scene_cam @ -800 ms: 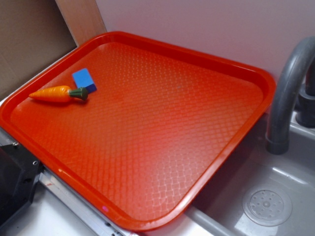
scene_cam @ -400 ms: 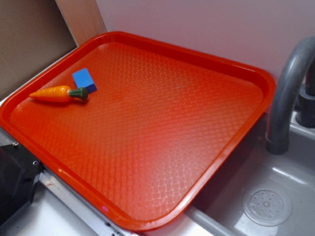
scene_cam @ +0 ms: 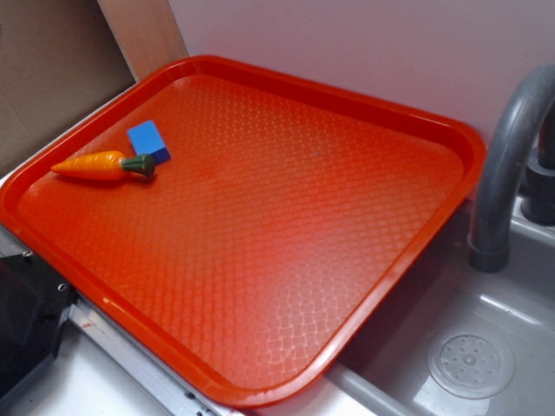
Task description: Grab the carrot.
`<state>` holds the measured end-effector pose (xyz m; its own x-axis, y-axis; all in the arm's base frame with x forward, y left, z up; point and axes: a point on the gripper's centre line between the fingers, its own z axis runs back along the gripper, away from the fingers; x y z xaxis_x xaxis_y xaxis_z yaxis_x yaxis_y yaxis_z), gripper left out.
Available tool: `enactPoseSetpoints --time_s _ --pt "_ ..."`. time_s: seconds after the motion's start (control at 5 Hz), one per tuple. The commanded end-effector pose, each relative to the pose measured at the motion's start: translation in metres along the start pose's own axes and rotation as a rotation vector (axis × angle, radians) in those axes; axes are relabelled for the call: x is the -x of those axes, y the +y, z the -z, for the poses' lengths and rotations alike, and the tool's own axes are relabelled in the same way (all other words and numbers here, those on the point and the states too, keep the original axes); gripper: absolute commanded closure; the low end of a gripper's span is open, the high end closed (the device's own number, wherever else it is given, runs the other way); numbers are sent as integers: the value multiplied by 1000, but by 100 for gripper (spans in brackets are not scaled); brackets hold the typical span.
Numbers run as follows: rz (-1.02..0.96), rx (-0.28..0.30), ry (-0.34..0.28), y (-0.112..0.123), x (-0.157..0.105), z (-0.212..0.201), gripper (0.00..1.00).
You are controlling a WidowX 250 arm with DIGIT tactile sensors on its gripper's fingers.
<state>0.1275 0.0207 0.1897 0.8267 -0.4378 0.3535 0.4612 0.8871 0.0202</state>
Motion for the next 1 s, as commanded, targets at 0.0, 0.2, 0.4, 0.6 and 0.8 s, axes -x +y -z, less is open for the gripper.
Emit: enactPoseSetpoints --time_s 0.0,0.2,0.4,0.6,0.8 --pt "120 -101 -2 69 16 45 0" --pt "107 -126 53 98 24 76 0" --pt "150 -122 93 106 33 105 0" --pt "217 -50 91 98 38 126 0" --pt "279 11 96 82 45 139 0"
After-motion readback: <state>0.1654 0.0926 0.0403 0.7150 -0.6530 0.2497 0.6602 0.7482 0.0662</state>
